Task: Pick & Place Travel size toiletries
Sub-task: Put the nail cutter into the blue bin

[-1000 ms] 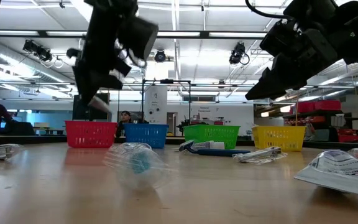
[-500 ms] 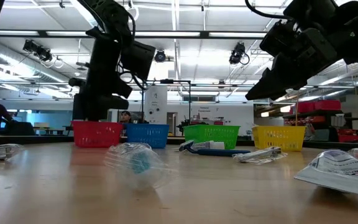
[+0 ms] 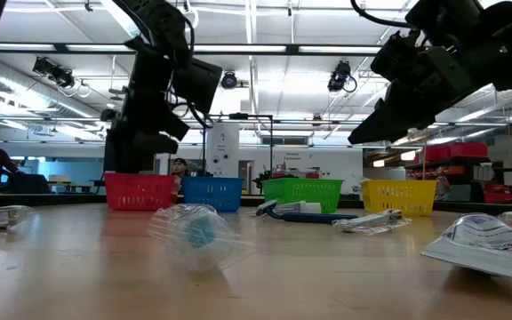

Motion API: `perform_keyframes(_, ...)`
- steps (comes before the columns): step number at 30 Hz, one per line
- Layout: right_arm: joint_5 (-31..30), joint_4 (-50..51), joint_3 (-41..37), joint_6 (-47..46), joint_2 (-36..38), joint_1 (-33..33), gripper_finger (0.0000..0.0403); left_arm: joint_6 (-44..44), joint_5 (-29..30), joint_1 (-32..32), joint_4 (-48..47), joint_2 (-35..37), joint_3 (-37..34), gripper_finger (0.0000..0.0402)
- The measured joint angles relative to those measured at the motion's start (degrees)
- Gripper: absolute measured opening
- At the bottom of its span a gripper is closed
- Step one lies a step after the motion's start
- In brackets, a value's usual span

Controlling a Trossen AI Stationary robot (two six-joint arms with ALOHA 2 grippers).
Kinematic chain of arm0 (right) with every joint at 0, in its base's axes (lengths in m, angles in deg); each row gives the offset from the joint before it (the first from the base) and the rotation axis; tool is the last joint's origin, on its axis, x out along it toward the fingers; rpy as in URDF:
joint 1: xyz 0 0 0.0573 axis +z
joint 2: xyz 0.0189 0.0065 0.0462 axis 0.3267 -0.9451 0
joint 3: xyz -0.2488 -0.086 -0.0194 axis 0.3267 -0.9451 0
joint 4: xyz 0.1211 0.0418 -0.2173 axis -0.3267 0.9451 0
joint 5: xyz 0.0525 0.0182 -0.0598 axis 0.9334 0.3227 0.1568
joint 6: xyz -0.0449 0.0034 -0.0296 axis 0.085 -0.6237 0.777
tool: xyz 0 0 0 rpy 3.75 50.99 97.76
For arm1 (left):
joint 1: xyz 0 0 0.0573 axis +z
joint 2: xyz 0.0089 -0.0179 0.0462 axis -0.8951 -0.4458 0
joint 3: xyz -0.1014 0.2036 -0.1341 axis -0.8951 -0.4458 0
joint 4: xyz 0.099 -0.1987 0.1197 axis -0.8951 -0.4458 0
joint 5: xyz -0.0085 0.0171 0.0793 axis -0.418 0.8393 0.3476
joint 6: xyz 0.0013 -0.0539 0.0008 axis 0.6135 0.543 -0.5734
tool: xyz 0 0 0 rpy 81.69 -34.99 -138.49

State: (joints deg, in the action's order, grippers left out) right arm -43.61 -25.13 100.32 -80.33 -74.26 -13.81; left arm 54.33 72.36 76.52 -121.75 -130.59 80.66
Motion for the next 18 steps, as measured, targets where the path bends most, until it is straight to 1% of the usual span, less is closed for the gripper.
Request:
perform_keyframes(2,-0.35,-0.03,-0.01,0.0,0.0,0.0,0.0086,1.9,3.61,-1.24,-4.06,0.0,2.05,0.0181)
perform_keyframes(4,-3.64,-0.46,-0.01,-0.61,0.0,0.0,0.0086,3.81,7.16,-2.73,-8.79,0.0,5.17,0.0175)
perform_keyframes(6,-6.77,-0.65,-0.01,-1.74,0.0,0.0,0.0086,4.01,9.08,-4.51,-11.94,0.0,8.68,0.017)
perform_keyframes(7,-7.17,-0.45,-0.01,-1.79,0.0,-0.04,0.0086,3.62,9.56,-5.51,-12.89,0.0,10.36,0.0169)
perform_keyframes(8,-7.3,-0.36,-0.01,-1.79,0.0,-0.04,0.0088,2.78,9.62,-6.62,-13.4,0.0,12.02,0.0167)
perform_keyframes(10,-4.5,-0.62,-0.01,-1.97,-0.01,-0.02,0.0093,-0.29,9.3,-9.07,-13.32,0.0,15.14,0.0165)
perform_keyframes(12,-2.86,-1.1,-0.01,-2.06,0.0,0.04,0.0102,-6.39,8.3,-11.93,-13.47,0.0,17.91,0.0165)
perform_keyframes(15,-2.84,-1.3,-0.01,-2.27,-0.01,0.07,0.0119,-15.34,6.73,-16.99,-13.4,0.95,21.12,0.0165)
perform_keyframes(18,-2.8,-1.28,-0.01,-4.02,-0.02,0.09,0.0137,-16.65,4.77,-22.2,-12.99,4.3,22.79,0.0165)
